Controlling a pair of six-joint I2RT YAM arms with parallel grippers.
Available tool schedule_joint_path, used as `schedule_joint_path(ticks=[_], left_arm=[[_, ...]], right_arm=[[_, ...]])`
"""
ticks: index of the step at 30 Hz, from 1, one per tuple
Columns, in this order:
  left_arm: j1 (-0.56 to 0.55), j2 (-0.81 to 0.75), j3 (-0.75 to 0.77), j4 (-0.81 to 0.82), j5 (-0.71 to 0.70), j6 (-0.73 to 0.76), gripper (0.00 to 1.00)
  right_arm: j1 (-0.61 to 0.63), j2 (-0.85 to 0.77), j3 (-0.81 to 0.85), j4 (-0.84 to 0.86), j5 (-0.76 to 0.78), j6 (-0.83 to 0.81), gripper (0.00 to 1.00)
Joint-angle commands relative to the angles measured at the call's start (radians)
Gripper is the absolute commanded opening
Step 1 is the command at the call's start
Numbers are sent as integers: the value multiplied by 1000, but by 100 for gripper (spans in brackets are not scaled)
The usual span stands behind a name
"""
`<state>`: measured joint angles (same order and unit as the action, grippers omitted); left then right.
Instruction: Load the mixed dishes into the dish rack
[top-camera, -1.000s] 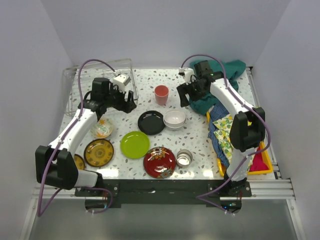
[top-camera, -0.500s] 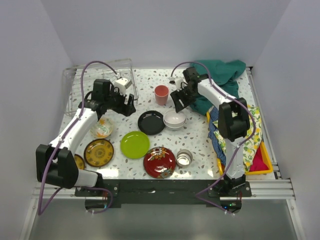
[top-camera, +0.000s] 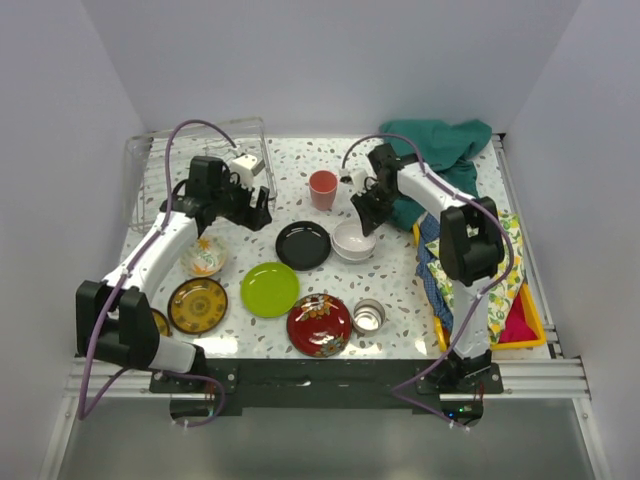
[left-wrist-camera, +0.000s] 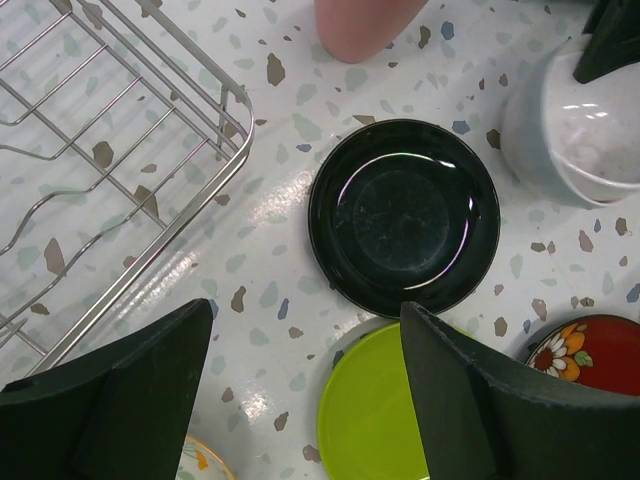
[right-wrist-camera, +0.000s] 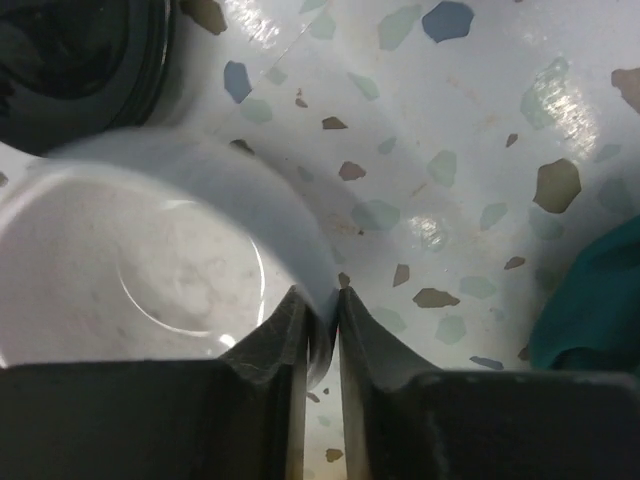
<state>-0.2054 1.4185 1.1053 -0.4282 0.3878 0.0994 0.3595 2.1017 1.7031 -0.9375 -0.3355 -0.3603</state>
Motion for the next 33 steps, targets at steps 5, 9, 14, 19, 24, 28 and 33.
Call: schedule_joint_path(ticks=[5, 9, 14, 19, 24, 28, 33], left_arm=[[-3, 16, 25, 66, 34, -3, 81], [-6, 22, 5, 82, 54, -3, 81], [-14, 34, 1, 89, 68, 2, 80], [-20, 51, 2, 92, 89, 13, 80], [-29, 71, 7, 85, 114, 10, 80], [-34, 65, 11, 77, 120, 23, 81], [-35, 51, 8, 72, 126, 43, 82]], right_arm=[[-1, -164, -129, -92, 61, -71, 0], [-1, -224, -190, -107, 87, -91, 0], [-1, -281, -272, -153, 96, -132, 0], [-1, -305, -319, -193, 98, -163, 0], [-2, -296, -290, -218, 101, -163, 27], [-2, -336, -235, -204, 102, -167, 52], [-1, -356, -79, -270, 87, -174, 58]])
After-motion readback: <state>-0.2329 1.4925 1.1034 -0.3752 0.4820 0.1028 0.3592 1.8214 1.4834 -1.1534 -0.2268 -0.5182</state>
